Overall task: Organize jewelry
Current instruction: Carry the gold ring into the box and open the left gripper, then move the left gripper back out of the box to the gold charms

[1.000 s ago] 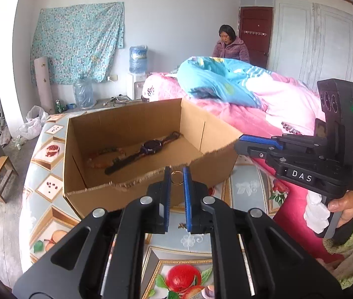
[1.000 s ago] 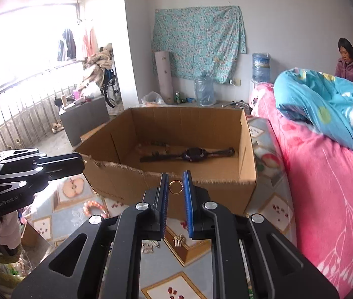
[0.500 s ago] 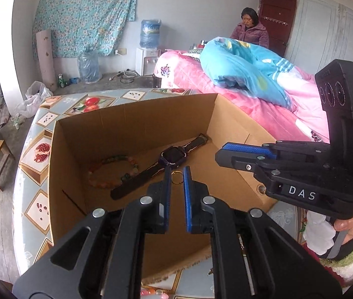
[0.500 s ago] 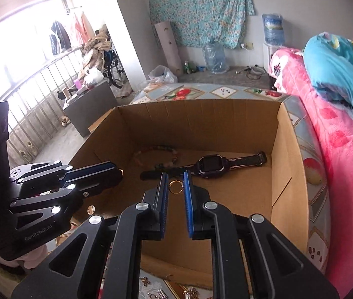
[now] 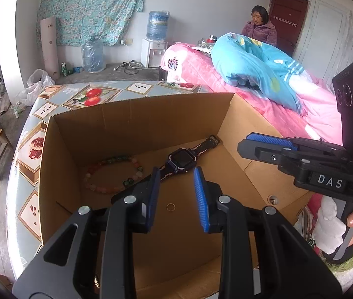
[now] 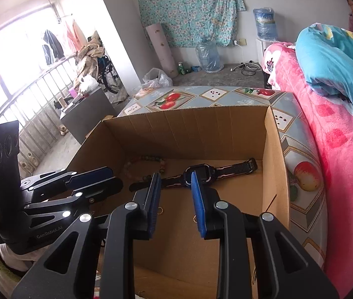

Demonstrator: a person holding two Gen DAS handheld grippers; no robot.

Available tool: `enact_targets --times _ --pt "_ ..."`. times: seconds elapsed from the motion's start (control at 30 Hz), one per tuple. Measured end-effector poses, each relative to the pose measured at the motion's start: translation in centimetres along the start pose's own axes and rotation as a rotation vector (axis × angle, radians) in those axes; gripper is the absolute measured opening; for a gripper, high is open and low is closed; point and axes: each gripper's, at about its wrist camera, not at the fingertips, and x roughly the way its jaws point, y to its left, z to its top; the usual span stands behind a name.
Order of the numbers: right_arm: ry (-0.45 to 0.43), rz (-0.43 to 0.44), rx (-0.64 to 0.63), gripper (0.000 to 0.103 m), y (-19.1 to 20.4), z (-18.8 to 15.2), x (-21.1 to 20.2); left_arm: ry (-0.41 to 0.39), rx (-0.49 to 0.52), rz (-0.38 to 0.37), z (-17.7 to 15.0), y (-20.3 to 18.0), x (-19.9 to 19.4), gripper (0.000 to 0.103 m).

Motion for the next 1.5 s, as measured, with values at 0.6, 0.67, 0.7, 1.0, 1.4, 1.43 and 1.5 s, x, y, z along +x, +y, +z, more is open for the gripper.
enact_targets --times 0.6,0.67,0.7,1.0,1.4,1.43,1.5 --pt "-0.175 0.03 -0.121 0.027 2.4 -8.9 -12.4 -0.202 0.029 -0.036 -7.4 -2.5 -12.5 0.034" --pt "-0.14 0.021 -0.111 0.028 2.3 -10.5 -12.4 -0.197 0.038 -0.032 -9.0 -3.1 -13.0 0.034" --pt "-0.114 0.014 -0.104 0.028 2.2 -11.4 -12.2 -0.193 0.038 -0.032 -9.8 -3.4 -13.1 0.036" --pt "0.09 -0.056 -0.04 0.028 1.3 -16.7 -7.3 -0.049 0.05 0.011 -15.9 -6.2 -8.8 0.039" --pt "0.113 -0.04 -0.046 0.028 2.5 -17.2 -5.8 -0.018 0.126 0.035 -16.4 -7.4 -3.8 0.032" --pt "0.114 -0.038 -0.044 0.028 2.5 -17.2 -5.7 -0.013 0.134 0.031 -16.3 -7.4 -3.5 0.03" --pt "0.115 -0.034 -0.039 0.028 2.4 -17.2 -5.6 -0.002 0.144 0.015 -16.1 -7.4 -2.9 0.026"
